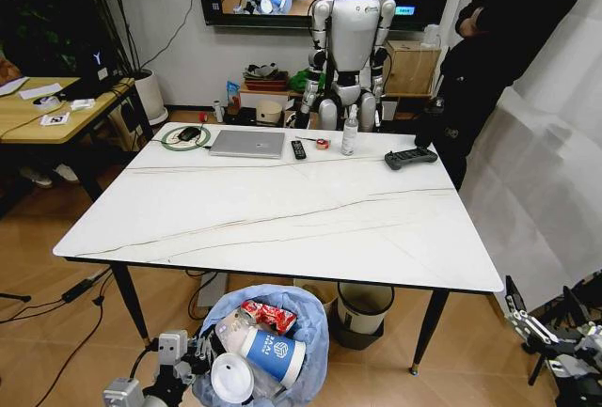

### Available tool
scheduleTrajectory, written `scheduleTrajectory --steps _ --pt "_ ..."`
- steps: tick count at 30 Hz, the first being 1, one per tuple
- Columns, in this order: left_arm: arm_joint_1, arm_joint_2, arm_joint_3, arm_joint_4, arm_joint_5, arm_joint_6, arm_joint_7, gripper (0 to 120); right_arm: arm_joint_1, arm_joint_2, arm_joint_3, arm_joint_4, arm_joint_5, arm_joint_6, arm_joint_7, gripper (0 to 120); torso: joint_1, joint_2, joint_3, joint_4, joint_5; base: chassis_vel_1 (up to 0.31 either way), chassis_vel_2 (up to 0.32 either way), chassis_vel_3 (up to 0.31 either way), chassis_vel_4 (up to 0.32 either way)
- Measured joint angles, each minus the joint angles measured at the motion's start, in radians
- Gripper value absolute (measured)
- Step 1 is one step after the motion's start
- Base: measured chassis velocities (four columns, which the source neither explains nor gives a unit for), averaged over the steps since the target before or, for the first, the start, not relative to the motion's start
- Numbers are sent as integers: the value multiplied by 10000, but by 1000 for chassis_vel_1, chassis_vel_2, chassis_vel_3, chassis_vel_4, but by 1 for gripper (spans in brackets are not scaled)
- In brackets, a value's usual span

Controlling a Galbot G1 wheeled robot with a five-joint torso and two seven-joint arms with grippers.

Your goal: Pick up the trash bin and place the trash from the table into it.

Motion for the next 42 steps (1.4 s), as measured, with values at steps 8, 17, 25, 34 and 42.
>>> scheduleTrajectory --steps 8,17,25,34,42 --pt "185 -97 -62 -45 237 -205 7 0 -1 -6 -9 -7 -6 3 -7 100 0 0 0 0 0 0 0 0 0" --pt "279 -311 -15 279 735 -1019 -150 0 -6 -10 -14 -8 -6 1 -14 100 0 -2 0 0 -1 0 0 0 0" --pt "247 -492 -112 684 949 -1448 -130 0 -11 -10 -14 -8 -6 -4 -17 100 0 -2 0 0 -1 0 0 0 0" --pt "267 -603 -137 687 1020 -1520 -112 0 -15 -10 -14 -8 -4 -9 -22 100 0 -2 0 -1 0 0 0 0 0" --pt "381 -610 -114 585 771 -934 -202 0 -16 -11 -14 -6 -3 -16 -26 100 -93 -199 -99 -1 0 0 0 0 0"
